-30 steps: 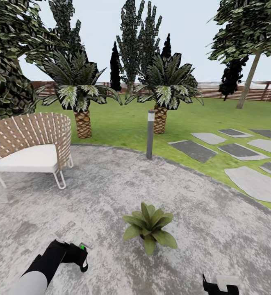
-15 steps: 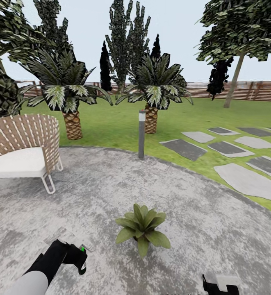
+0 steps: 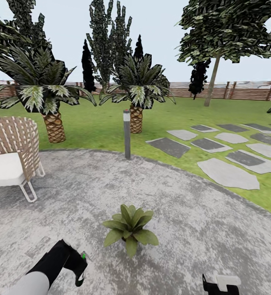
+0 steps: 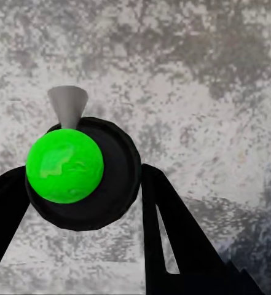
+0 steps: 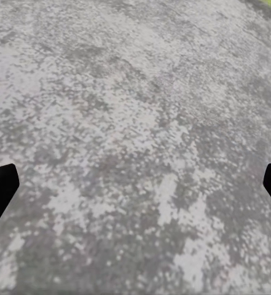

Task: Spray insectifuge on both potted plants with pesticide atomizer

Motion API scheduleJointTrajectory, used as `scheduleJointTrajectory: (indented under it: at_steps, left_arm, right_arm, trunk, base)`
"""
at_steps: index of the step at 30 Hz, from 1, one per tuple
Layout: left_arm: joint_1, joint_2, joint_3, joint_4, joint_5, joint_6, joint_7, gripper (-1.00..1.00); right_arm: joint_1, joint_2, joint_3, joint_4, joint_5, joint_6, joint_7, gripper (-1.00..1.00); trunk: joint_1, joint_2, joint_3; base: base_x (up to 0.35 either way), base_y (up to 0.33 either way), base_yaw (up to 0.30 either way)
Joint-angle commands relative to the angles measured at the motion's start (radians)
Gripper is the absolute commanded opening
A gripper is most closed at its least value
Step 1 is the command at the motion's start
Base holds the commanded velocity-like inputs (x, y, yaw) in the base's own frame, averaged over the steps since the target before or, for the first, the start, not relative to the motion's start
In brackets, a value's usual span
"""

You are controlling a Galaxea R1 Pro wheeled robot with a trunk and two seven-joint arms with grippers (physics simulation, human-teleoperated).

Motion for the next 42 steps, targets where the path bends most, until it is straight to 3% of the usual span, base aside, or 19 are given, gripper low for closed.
scheduleJointTrajectory:
  at_steps: [1, 7, 25, 40, 42]
  left_arm:
    - [0.000, -0.001, 0.005, -0.002, -0.002, 0.040, -0.007, -1.00]
    - [0.001, -0.003, -0.007, -0.010, -0.001, 0.094, -0.007, -1.00]
    - [0.004, -0.012, 0.007, -0.013, 0.009, 0.085, 0.001, -1.00]
    - [-0.005, -0.004, -0.008, -0.015, -0.003, 0.100, -0.012, -1.00]
    - [-0.023, -0.002, -0.028, -0.016, -0.011, 0.103, -0.036, -1.00]
  right_arm:
    - [-0.001, 0.000, -0.004, 0.002, 0.011, -0.004, -0.006, 1.00]
    - [-0.001, 0.001, -0.002, 0.003, 0.012, -0.004, -0.006, 1.00]
    - [-0.001, -0.004, -0.002, 0.004, 0.015, -0.004, -0.003, 1.00]
    - [-0.001, 0.000, -0.002, 0.004, 0.016, -0.004, -0.003, 1.00]
    - [-0.001, 0.000, -0.002, 0.004, 0.016, -0.004, -0.003, 1.00]
  trunk:
    - [0.000, 0.000, -0.001]
    - [0.000, 0.000, -0.001]
    - [0.000, 0.000, -0.001]
    - [0.000, 0.000, -0.001]
    - [0.000, 0.000, -0.001]
  base:
    - [0.061, 0.000, 0.000]
    - [0.013, 0.000, 0.000]
    - [0.069, 0.000, 0.000]
    - [0.102, 0.025, 0.000]
    - [0.002, 0.001, 0.000]
